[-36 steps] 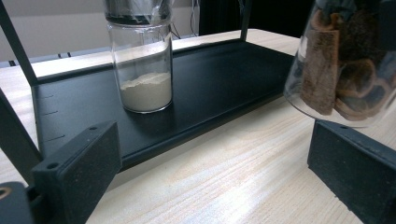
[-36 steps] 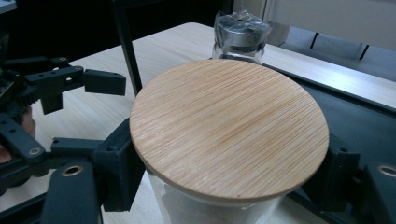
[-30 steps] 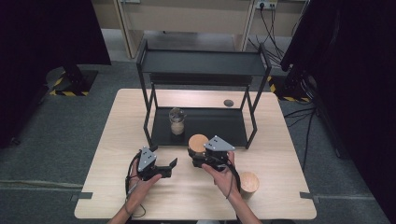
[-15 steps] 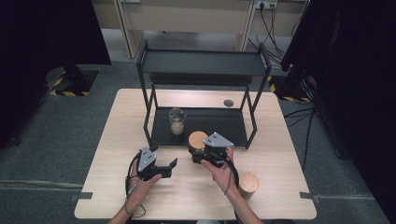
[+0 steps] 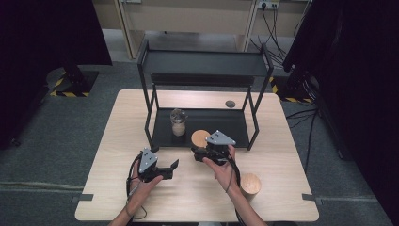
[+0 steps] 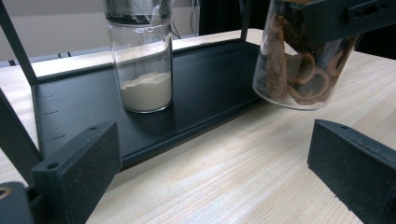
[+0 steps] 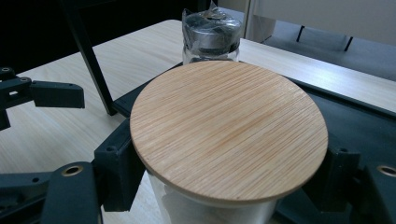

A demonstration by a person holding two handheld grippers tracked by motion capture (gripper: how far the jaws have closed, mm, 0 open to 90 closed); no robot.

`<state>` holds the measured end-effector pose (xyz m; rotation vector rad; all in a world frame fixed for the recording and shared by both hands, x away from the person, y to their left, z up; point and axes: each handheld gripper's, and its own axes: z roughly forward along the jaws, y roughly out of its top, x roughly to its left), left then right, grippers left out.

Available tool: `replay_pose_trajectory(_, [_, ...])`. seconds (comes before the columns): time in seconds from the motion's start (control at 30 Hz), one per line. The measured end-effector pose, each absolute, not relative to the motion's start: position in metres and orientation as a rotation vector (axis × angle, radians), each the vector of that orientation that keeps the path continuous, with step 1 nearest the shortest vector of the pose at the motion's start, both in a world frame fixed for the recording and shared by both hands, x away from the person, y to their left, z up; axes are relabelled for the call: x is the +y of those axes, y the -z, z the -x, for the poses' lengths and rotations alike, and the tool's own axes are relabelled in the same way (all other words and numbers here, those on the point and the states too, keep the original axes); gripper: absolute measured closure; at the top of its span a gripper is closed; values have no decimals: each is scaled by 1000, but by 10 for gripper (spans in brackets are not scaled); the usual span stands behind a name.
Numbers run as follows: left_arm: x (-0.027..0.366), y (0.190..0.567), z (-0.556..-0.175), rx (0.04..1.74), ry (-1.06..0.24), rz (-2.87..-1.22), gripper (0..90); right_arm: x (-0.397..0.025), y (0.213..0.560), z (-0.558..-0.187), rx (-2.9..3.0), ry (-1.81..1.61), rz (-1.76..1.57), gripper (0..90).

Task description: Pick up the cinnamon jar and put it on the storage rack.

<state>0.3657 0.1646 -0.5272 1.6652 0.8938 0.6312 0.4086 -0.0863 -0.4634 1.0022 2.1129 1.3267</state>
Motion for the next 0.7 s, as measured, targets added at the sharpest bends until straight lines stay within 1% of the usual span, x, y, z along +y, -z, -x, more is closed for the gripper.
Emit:
replay_pose_trajectory(0.3, [165,527,-365,891,-634,-1666,23,-79,465,-420,2114,-1305,-1020,261])
replay_pose_trajectory(0.7, [165,527,-366,895,-631,-1664,24,-74,458,-432,2093,-1287,-1033,261])
